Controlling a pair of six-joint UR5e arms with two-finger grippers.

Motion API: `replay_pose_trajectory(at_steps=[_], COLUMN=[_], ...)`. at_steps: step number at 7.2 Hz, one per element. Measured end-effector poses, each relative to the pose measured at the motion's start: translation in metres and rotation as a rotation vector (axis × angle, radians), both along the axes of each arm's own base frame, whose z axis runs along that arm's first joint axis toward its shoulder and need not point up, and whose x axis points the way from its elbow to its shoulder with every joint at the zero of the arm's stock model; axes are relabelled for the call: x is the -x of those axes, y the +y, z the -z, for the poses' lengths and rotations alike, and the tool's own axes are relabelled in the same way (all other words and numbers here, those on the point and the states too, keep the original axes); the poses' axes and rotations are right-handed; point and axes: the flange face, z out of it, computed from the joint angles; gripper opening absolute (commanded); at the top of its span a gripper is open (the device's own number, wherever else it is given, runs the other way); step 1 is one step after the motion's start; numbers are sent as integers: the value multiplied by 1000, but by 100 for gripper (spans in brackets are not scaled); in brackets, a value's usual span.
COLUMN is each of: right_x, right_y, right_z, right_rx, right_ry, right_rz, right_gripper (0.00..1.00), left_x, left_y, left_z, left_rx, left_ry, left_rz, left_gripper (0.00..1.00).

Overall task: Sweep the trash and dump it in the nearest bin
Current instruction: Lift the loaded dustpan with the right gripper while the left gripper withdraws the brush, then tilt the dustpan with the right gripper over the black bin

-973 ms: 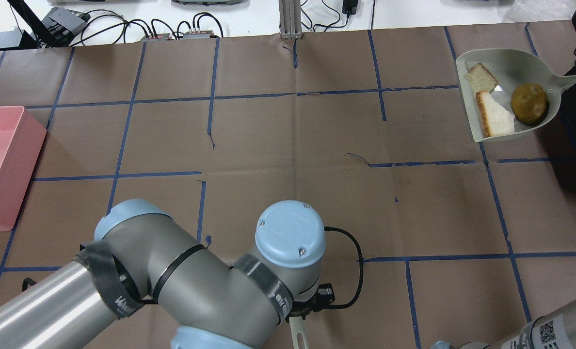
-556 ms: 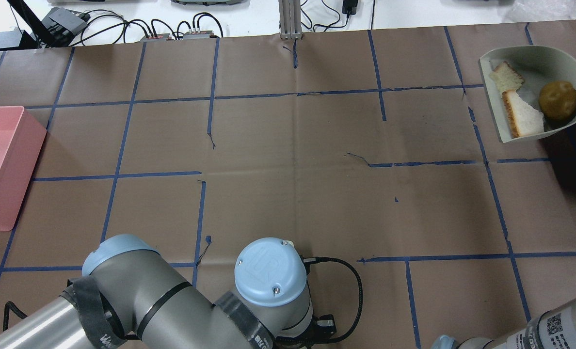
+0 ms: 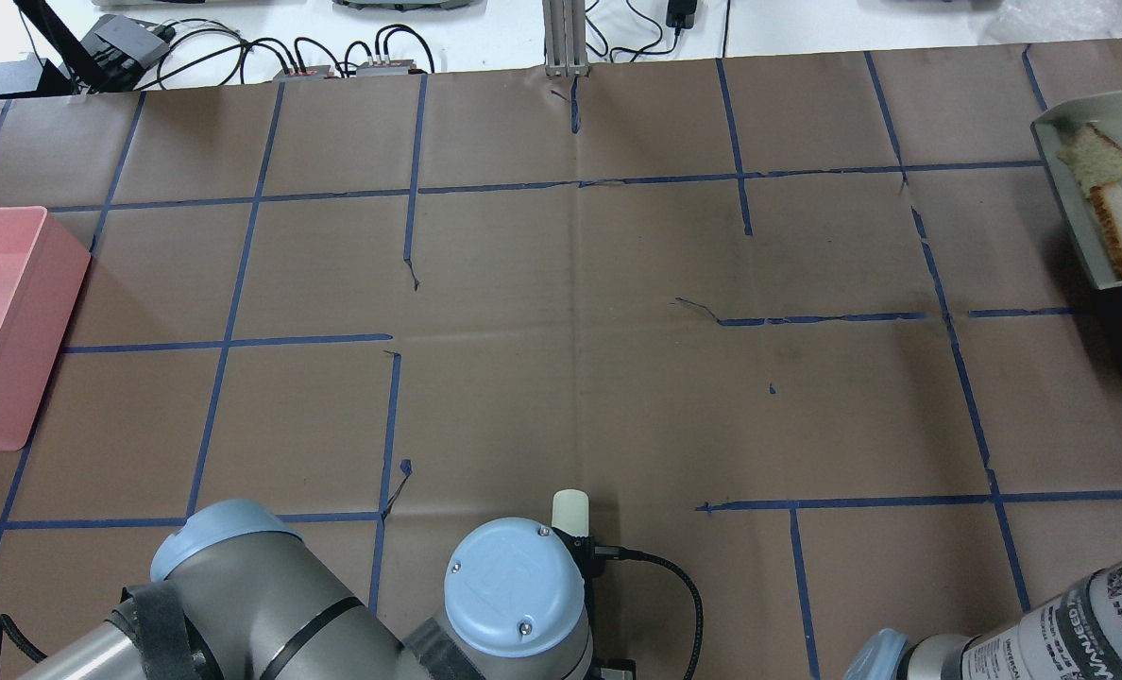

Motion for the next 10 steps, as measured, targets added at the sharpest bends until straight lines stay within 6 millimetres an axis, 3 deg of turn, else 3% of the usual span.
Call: replay_pose_trajectory(at_steps=[3,5,8,10], right_x=[69,104,132,136], right_y=[29,51,62,61], right_z=[-15,-27,-43,-56], right_rx=[4,15,2,2], right_ry=[46,75,156,263], right_rz=[-2,25,65,83], right_gripper=[0,1,2,2], left_x=[3,5,9,16], left_y=[-2,-4,-6,-2], left_z=[9,11,19,22], left_rx=[-18,-15,-12,0], left_ry=[-12,-6,-11,-3], left_rz=[0,-8,-46,-29], left_gripper=[0,0,1,14])
